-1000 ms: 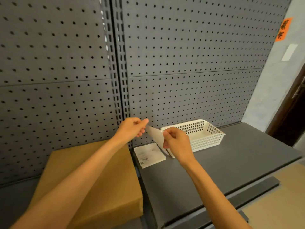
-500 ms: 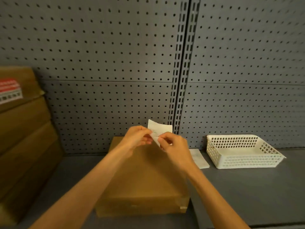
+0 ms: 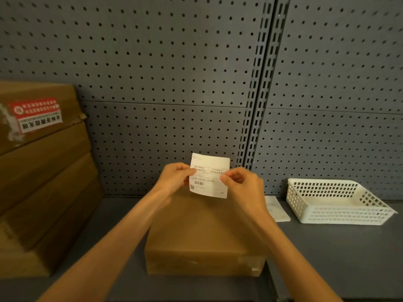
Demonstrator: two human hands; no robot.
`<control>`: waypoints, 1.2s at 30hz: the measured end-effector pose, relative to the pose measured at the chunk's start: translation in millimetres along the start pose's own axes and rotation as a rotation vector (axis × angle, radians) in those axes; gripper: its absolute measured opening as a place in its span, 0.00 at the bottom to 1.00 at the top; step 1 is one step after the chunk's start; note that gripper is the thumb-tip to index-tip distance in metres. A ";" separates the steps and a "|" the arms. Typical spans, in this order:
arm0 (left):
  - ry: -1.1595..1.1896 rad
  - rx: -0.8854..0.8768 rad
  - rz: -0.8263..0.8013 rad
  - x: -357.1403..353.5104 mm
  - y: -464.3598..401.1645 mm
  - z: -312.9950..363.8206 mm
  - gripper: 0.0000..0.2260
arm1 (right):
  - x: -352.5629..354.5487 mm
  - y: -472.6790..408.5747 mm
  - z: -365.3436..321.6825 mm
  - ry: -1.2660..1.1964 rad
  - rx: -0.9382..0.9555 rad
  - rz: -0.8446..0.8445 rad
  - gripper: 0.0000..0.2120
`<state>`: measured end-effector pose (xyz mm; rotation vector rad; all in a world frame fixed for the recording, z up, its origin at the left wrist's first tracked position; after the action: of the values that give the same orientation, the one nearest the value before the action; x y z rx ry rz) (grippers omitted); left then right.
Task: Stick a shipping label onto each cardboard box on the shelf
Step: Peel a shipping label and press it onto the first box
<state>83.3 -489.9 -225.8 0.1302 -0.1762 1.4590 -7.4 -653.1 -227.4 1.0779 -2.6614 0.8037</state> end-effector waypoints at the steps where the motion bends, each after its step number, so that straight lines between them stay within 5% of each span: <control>1: 0.005 0.003 -0.008 1.1 0.7 -0.6 0.07 | 1.2 -2.0 2.6 0.025 -0.016 0.032 0.06; 9: 0.088 0.092 -0.037 5.1 1.8 -18.8 0.06 | -13.1 -1.3 23.1 0.069 -0.165 -0.177 0.12; 19: -0.222 -0.042 -0.100 5.9 6.7 -35.0 0.08 | -14.9 3.3 37.5 0.275 -0.157 -0.222 0.17; 36: -0.450 -0.226 0.018 1.1 10.7 -46.9 0.10 | -22.7 17.8 40.2 0.451 -0.038 -0.170 0.11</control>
<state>74.6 -478.6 -271.8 0.2720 -0.7073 1.4000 -0.9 -650.4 -276.4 0.9617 -2.1719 0.8416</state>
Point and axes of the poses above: each hand's wrist, its own y-axis away from the middle knuckle, its own x-axis out of the back of the hand, z = x × y, the point moved 3 cm from there along -y, towards the middle knuckle, and after that the axes turned 11 degrees about z, right-handed, at the moved point
